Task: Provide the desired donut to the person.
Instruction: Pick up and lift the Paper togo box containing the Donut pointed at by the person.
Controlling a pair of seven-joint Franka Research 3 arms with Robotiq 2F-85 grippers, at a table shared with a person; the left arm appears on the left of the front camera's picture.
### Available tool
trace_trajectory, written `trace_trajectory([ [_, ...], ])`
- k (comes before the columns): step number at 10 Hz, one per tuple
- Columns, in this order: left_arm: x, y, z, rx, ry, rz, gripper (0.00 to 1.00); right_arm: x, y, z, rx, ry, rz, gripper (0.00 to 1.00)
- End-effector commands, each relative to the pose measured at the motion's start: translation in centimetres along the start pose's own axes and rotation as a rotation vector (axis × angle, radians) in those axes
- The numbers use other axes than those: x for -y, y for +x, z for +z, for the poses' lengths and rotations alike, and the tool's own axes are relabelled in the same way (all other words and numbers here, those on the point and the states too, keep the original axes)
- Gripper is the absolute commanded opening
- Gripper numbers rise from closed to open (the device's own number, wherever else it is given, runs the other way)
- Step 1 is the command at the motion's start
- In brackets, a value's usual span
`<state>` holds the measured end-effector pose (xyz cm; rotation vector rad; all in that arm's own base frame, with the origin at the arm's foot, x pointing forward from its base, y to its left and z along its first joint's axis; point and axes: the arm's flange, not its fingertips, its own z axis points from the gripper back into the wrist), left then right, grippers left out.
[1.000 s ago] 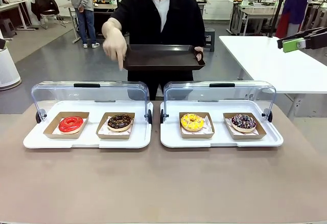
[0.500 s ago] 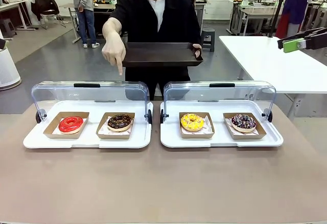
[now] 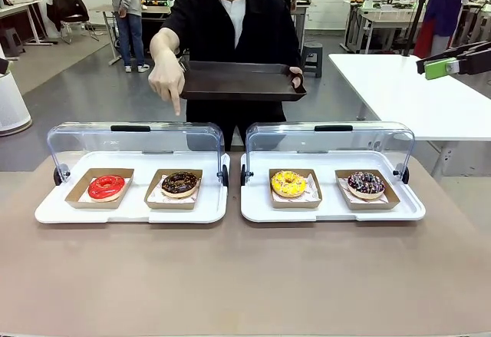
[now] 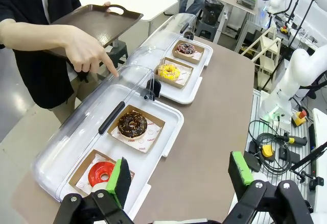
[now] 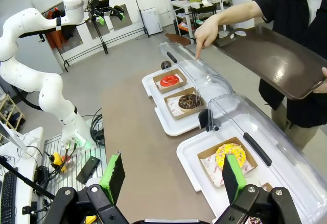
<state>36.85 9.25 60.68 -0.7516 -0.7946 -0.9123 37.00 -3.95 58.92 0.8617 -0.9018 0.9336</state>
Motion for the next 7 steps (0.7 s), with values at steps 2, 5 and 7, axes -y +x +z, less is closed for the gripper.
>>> trace_trajectory([
  [2,-0.1,0.1,0.0,0.021,-0.008,-0.010,1.00,0.2,0.2,-0.2,0.024,0.010,0.007,1.00],
  [5,0.4,2.8,-1.2,-0.156,-0.043,-0.059,1.00,0.2,0.2,-0.2,0.024,0.010,0.007,1.00],
  [7,0.9,7.0,-5.8,-0.438,-0.088,-0.134,1.00,0.2,0.2,-0.2,0.024,0.010,0.007,1.00],
])
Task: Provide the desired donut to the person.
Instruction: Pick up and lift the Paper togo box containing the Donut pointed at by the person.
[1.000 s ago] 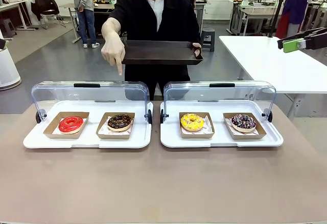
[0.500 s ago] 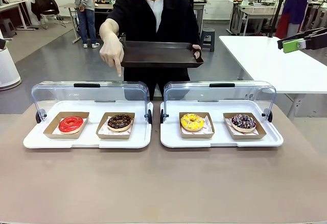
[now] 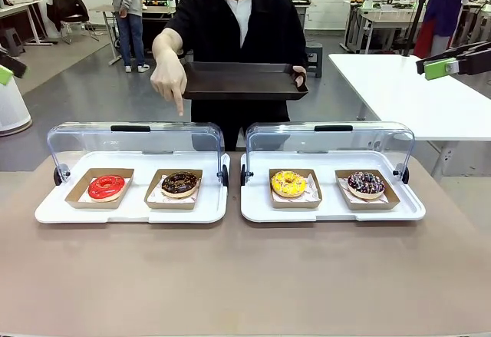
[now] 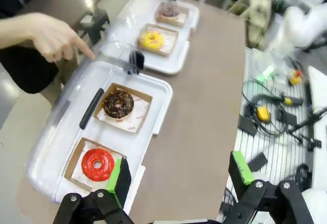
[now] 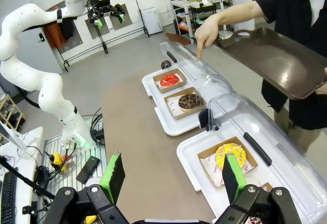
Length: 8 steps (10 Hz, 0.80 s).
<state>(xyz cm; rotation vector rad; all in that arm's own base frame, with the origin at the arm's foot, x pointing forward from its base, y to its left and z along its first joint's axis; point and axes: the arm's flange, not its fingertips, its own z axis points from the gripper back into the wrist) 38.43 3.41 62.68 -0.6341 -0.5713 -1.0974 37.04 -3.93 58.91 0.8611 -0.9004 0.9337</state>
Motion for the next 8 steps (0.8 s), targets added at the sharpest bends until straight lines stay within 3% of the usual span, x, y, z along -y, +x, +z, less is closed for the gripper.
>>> trace_trajectory([
  [1,-0.7,4.9,-3.5,-0.319,-0.055,-0.094,1.00,0.2,0.1,-0.2,0.025,0.010,0.007,1.00],
  [2,-0.4,6.4,-6.7,-0.471,-0.047,-0.162,1.00,0.2,0.1,-0.2,0.025,0.010,0.007,1.00],
  [4,0.4,8.2,-13.7,-0.646,-0.026,-0.291,1.00,0.2,0.1,-0.2,0.025,0.010,0.007,1.00],
  [6,0.4,8.0,-19.5,-0.749,0.028,-0.384,1.00,0.2,0.1,-0.2,0.025,0.010,0.007,1.00],
  [8,0.5,7.2,-24.1,-0.789,0.017,-0.447,1.00,0.2,0.1,-0.2,0.025,0.010,0.007,1.00],
])
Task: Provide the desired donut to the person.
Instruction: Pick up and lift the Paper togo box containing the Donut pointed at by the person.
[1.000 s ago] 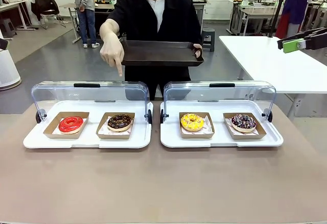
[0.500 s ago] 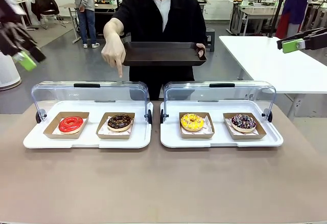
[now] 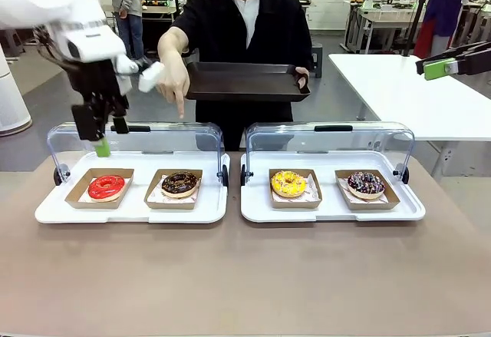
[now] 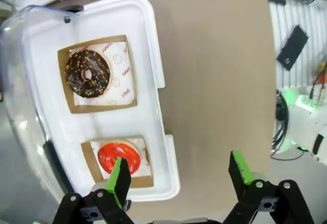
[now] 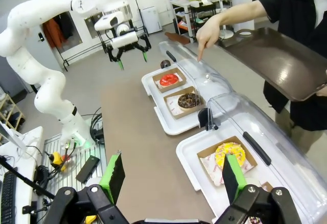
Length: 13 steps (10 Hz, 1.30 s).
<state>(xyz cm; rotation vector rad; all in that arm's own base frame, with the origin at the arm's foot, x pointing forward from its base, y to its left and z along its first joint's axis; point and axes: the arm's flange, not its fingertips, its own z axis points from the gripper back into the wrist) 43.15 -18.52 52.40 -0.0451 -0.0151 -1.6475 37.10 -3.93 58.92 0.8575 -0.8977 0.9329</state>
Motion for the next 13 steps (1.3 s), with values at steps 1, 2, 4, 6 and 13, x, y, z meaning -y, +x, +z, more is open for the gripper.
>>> trace_trajectory([
  [1,-0.2,0.7,-2.5,-0.022,0.041,-0.001,1.00,0.2,0.1,-0.2,0.029,0.012,0.008,1.00],
  [2,-0.5,1.2,-3.6,-0.023,0.066,-0.008,1.00,0.2,0.1,-0.2,0.029,0.012,0.008,1.00],
  [4,-0.7,1.6,-5.1,-0.001,0.115,-0.019,1.00,0.2,0.1,-0.2,0.029,0.012,0.008,1.00],
  [6,-0.8,1.3,-5.6,0.043,0.144,-0.011,1.00,0.2,0.1,-0.2,0.029,0.012,0.008,1.00],
  [13,-1.3,1.5,-5.1,0.022,0.118,-0.032,1.00,0.2,0.1,-0.2,0.029,0.012,0.008,1.00],
])
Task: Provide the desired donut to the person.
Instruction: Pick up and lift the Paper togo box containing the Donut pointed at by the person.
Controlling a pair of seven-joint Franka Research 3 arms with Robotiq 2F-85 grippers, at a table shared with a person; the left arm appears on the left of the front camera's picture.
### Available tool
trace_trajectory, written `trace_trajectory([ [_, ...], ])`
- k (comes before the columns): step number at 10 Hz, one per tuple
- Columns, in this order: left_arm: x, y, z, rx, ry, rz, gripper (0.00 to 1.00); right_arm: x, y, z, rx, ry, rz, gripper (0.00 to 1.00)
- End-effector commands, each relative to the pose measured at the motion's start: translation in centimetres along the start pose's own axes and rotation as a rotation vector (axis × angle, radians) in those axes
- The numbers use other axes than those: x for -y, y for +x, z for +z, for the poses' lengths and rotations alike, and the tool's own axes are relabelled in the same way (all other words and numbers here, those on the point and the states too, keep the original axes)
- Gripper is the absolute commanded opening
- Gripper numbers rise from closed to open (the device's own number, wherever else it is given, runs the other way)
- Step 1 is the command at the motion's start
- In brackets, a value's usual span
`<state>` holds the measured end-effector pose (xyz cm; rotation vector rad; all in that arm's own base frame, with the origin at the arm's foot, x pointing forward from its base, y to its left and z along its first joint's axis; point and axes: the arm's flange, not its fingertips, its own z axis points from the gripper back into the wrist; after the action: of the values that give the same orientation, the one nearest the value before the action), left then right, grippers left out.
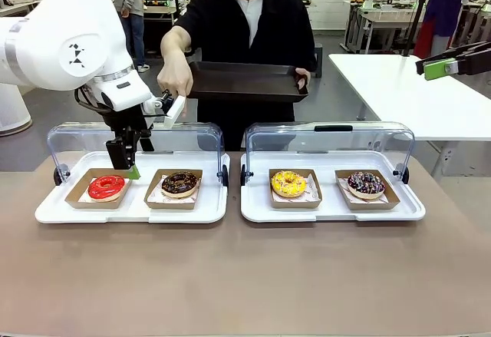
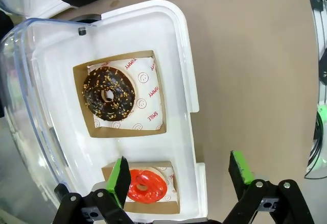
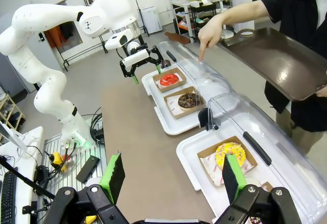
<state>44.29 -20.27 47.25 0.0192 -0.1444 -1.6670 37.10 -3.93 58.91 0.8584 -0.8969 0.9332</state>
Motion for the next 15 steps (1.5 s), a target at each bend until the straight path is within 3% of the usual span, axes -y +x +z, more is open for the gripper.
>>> trace_trajectory([
  [1,0.0,0.0,0.0,0.000,0.000,0.000,1.00,0.2,0.1,-0.2,0.029,0.011,0.009,1.00],
  [2,0.7,1.0,-1.2,-0.077,0.042,-0.025,1.00,0.2,0.1,-0.2,0.029,0.011,0.009,1.00],
  [4,0.7,2.4,-3.6,-0.134,0.066,-0.065,1.00,0.2,0.1,-0.2,0.029,0.011,0.009,1.00],
  [7,0.1,1.8,-6.5,-0.093,0.008,-0.024,1.00,0.2,0.1,-0.2,0.029,0.011,0.009,1.00],
  [12,-0.7,0.1,-11.6,-0.105,-0.056,0.046,1.00,0.2,0.1,-0.2,0.029,0.011,0.009,1.00],
  [15,-2.1,-0.9,-13.6,-0.047,-0.078,0.089,1.00,0.2,0.1,-0.2,0.029,0.011,0.009,1.00],
])
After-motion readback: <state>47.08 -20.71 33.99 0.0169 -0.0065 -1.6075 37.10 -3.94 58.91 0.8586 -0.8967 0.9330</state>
